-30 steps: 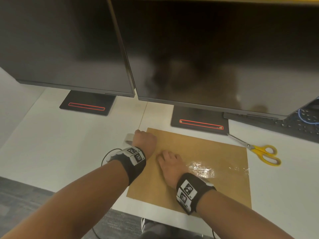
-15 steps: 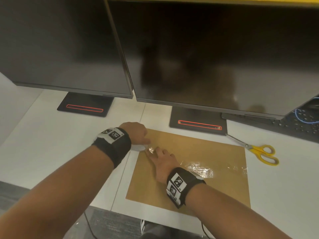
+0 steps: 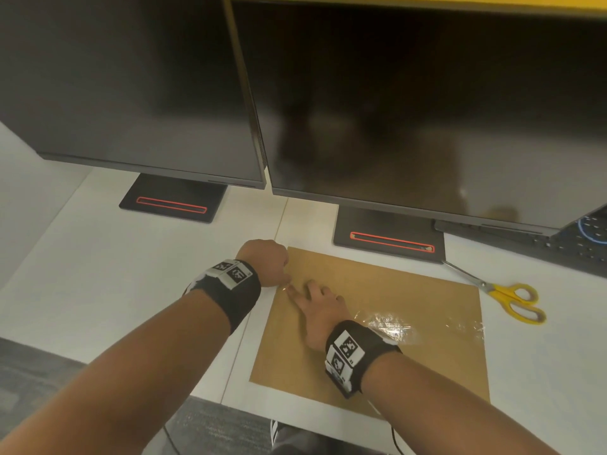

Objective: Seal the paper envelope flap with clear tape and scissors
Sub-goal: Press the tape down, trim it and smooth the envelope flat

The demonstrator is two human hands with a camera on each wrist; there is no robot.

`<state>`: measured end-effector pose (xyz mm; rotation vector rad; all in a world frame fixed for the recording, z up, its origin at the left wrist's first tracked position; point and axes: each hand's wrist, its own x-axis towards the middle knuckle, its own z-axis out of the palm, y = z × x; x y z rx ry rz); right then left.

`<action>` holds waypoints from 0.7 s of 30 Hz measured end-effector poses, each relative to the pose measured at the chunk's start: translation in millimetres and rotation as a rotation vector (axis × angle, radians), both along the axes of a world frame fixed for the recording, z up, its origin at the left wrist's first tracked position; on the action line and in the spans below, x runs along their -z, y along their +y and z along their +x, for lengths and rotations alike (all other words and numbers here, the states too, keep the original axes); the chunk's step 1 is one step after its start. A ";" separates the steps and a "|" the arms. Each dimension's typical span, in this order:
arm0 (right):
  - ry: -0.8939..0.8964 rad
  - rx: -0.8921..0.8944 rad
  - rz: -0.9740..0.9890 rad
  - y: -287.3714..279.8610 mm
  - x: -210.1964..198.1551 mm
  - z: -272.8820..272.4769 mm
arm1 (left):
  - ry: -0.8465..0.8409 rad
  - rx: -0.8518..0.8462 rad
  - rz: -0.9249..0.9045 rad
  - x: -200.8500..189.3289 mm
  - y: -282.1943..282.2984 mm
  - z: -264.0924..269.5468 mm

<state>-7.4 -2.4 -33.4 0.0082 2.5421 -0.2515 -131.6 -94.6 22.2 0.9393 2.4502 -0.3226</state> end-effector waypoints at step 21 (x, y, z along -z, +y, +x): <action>-0.108 0.020 -0.006 -2.1 -8.5 -13.8 | 0.056 -0.020 -0.026 5.4 -4.0 -3.1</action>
